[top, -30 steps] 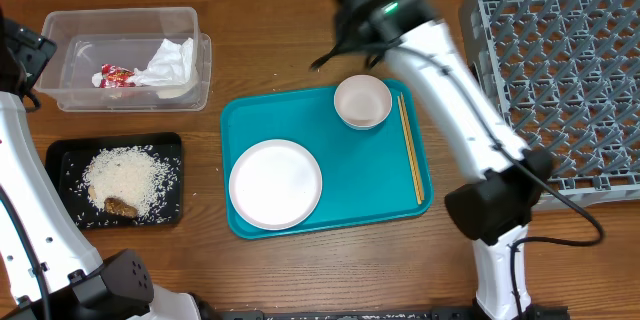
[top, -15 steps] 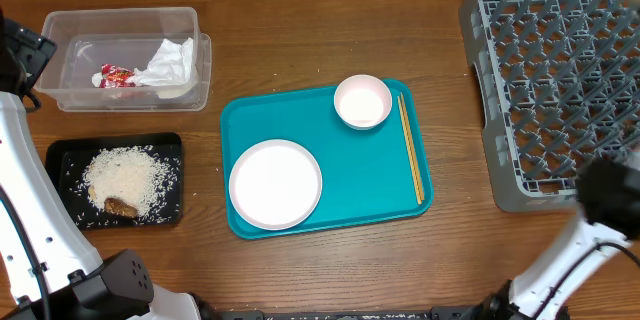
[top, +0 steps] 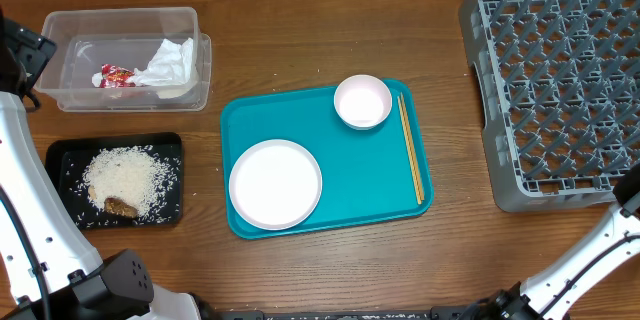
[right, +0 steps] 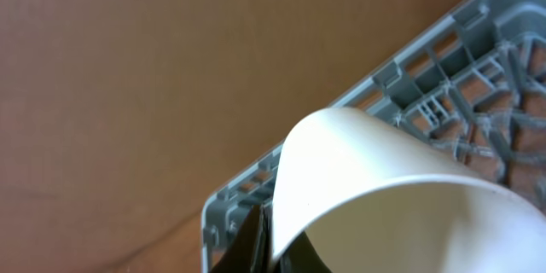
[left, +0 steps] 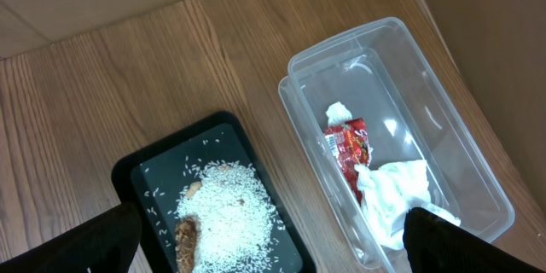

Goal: Sort waste into correct bins and load items into the dishwasher

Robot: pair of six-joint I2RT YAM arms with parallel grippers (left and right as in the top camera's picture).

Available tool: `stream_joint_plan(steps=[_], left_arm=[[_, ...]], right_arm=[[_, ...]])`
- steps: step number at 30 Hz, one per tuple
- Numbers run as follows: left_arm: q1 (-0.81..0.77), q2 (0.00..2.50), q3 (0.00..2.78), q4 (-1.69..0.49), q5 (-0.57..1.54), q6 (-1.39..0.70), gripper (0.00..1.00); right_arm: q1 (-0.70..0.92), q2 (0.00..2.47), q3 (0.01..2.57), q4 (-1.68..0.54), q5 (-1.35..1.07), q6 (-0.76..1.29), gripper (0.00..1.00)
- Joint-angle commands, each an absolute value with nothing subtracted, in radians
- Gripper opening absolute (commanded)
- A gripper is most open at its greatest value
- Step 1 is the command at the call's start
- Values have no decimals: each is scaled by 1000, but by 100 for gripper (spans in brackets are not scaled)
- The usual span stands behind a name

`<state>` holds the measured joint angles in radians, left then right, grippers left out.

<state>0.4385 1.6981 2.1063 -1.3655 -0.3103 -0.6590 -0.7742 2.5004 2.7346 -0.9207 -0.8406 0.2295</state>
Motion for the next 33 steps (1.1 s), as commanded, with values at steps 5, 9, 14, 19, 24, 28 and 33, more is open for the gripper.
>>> stream_joint_plan(steps=[5,9,14,19,24,28,33], left_arm=[[438,1702,2111,-1365,-321,-677,100],[438,1702,2111,-1365,-321,-677,100],[438,1702,2111,-1365,-321,-677,100],[438,1702,2111,-1365,-321,-677,100],[438,1702,2111,-1365,-321,-677,100],[438,1702,2111,-1365,-321,-677,100],[438,1702,2111,-1365,-321,-677,100]], right_arm=[[-766,2611,2735,-764,-891,321,4],[-766,2679,2735,-724,-892,354,4],[-787,2710,2729,-750,-853,344,4],[-816,2711,2675,-717,-888,297,4],[-822,2711,2614,-649,-921,304,4],[-823,2712,2579,-627,-916,307,4],[-828,2712,2539,-591,-910,307,4]])
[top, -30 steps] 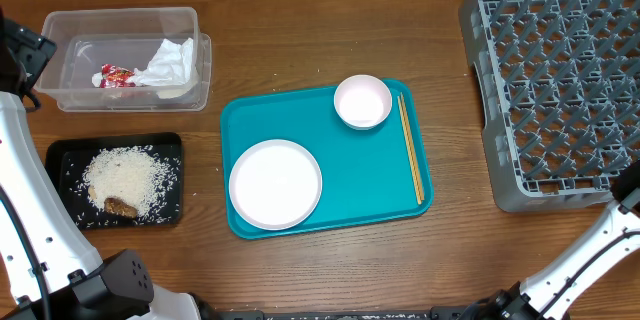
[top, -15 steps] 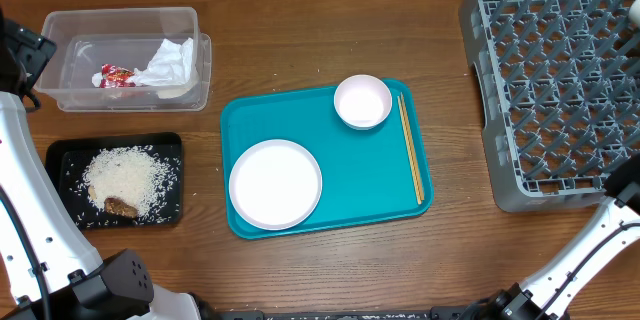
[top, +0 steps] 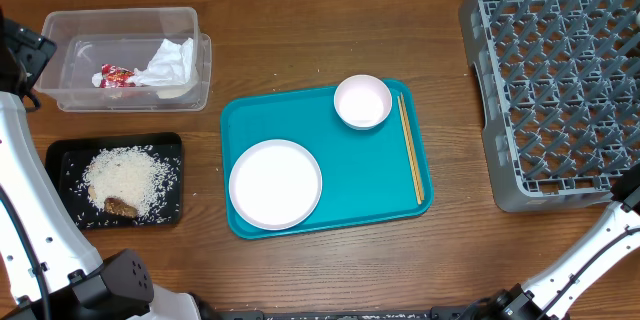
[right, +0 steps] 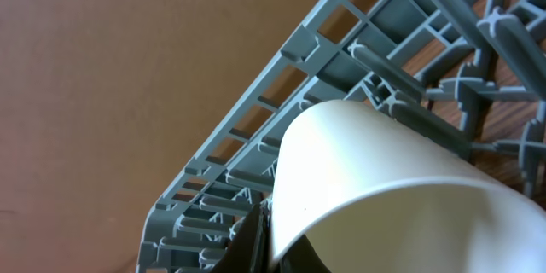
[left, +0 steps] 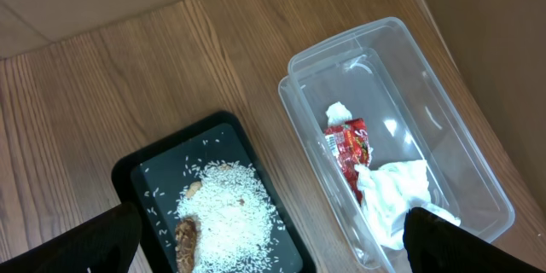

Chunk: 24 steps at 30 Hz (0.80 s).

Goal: Sort waste into correct bins and load items into the dishwasher

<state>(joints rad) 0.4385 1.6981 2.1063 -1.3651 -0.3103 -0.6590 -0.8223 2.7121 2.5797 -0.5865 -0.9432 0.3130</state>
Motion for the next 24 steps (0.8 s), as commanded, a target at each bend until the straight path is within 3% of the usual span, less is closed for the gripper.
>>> stream_joint_plan(steps=[1,12,24], left_arm=[[438,1702,2111,-1365,-321,-677,100],[438,1702,2111,-1365,-321,-677,100],[438,1702,2111,-1365,-321,-677,100]], right_arm=[[-828,2716,2538,-591,-902,307,4],[-828,2759,2538,-509,-888,308,4],[-859,2762,2538,-655,-680,250,11]])
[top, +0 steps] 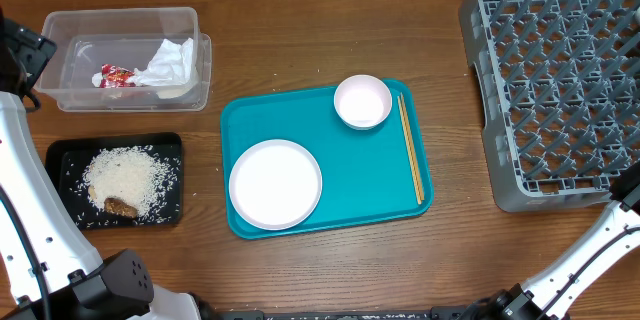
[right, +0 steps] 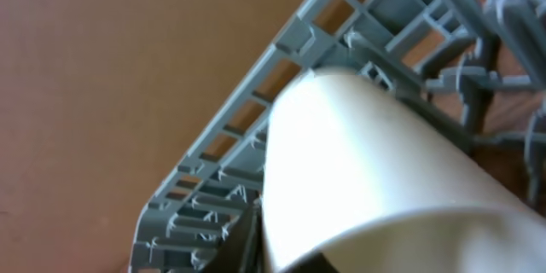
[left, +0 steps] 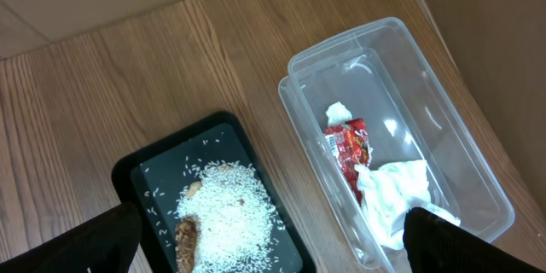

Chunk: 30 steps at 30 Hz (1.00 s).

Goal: Sort waste into correct bins and load items into the dishwasher

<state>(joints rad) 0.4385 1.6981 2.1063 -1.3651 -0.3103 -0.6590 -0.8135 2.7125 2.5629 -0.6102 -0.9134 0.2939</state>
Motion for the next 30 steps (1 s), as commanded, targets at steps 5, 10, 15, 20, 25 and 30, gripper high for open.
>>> stream_joint_plan(steps=[5,10,15,20,25,30], left_arm=[[438,1702,2111,-1365,-321,-677,100],[438,1702,2111,-1365,-321,-677,100],[438,1702,2111,-1365,-321,-677,100],[438,1702,2111,-1365,-321,-677,100],[438,1702,2111,-1365,-321,-677,100],[438,1702,2111,-1365,-321,-677,100]], right_arm=[[-882,2762,2539,-713,-649,227,11],[-915,2755,2557,-749,-651,228,12],[-953,2721,2573,-791,-651,228,14],[-986,2674,2574,-838,-651,228,16],[-1000,2618,2574,-870,-651,227,20],[-997,2564,2574,-900,-651,228,26]])
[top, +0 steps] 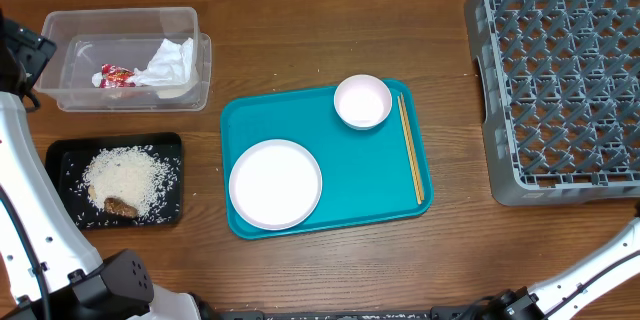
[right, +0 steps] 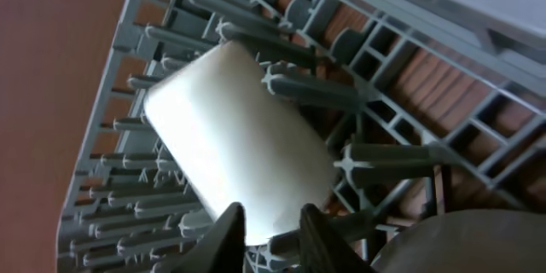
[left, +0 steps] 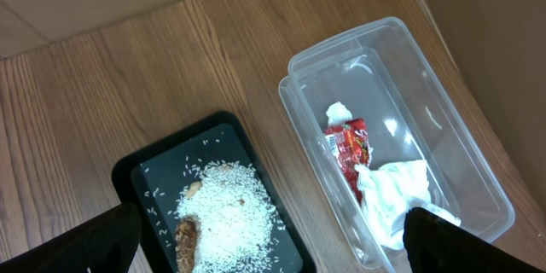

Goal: Sort waste into correct bins and load items into the dishwasher

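Note:
A white cup point(right: 230, 128) lies among the pegs of the grey dish rack point(right: 384, 162). My right gripper point(right: 271, 239) is open, its fingers spread either side of the cup's near end. The overhead view shows the rack point(top: 560, 80) at the right but not the cup. On the teal tray point(top: 370, 180) sit a white plate point(top: 275, 184), a small white bowl point(top: 362, 101) and chopsticks point(top: 411, 150). My left gripper point(left: 273, 247) hangs open high above the bins at the far left.
A clear bin point(top: 70, 90) at the back left holds a red wrapper point(top: 115, 76) and a crumpled tissue point(top: 172, 60). A black tray point(top: 60, 150) with rice point(top: 128, 180) lies in front of it. A blurred brown rounded shape point(right: 452, 239) fills the right wrist view's lower corner.
My right gripper has opened and the cup now rests on the rack pegs, farther from the camera. The rack sits squarer in the overhead view. The left arm has not moved.
My right gripper held the white cup by its rim beside the rack's outer edge. Then the cup was over the rack's grid, then closer to the pegs. Now it lies in the rack, released. The tray's dishes and the left arm stayed put.

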Robot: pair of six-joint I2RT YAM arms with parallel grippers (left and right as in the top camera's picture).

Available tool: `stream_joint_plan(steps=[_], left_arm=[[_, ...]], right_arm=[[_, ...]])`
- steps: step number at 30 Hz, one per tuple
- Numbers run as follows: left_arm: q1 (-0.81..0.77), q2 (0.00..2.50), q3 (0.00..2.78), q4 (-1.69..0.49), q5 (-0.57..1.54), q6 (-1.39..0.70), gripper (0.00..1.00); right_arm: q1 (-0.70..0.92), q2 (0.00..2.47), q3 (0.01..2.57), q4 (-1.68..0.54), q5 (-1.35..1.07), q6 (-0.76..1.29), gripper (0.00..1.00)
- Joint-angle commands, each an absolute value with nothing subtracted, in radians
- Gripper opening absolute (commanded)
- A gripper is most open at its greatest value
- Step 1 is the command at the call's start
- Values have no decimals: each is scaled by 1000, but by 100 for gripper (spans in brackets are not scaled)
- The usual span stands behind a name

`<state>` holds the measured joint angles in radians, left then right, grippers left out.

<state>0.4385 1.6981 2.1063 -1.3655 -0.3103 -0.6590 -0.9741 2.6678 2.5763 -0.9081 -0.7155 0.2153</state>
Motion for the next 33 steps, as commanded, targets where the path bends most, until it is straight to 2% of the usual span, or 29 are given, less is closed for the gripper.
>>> stream_joint_plan(steps=[1,12,17,24,33], left_arm=[[438,1702,2111,-1365,-321,-677,100],[438,1702,2111,-1365,-321,-677,100],[438,1702,2111,-1365,-321,-677,100],[438,1702,2111,-1365,-321,-677,100],[438,1702,2111,-1365,-321,-677,100]], right_arm=[[-996,2552,2574,-900,-651,228,27],[-898,2481,2571,-847,-608,228,27],[-772,2481,2542,-737,-316,228,22],[-618,2549,2489,-580,116,228,23],[-608,2599,2487,-552,226,228,24]])
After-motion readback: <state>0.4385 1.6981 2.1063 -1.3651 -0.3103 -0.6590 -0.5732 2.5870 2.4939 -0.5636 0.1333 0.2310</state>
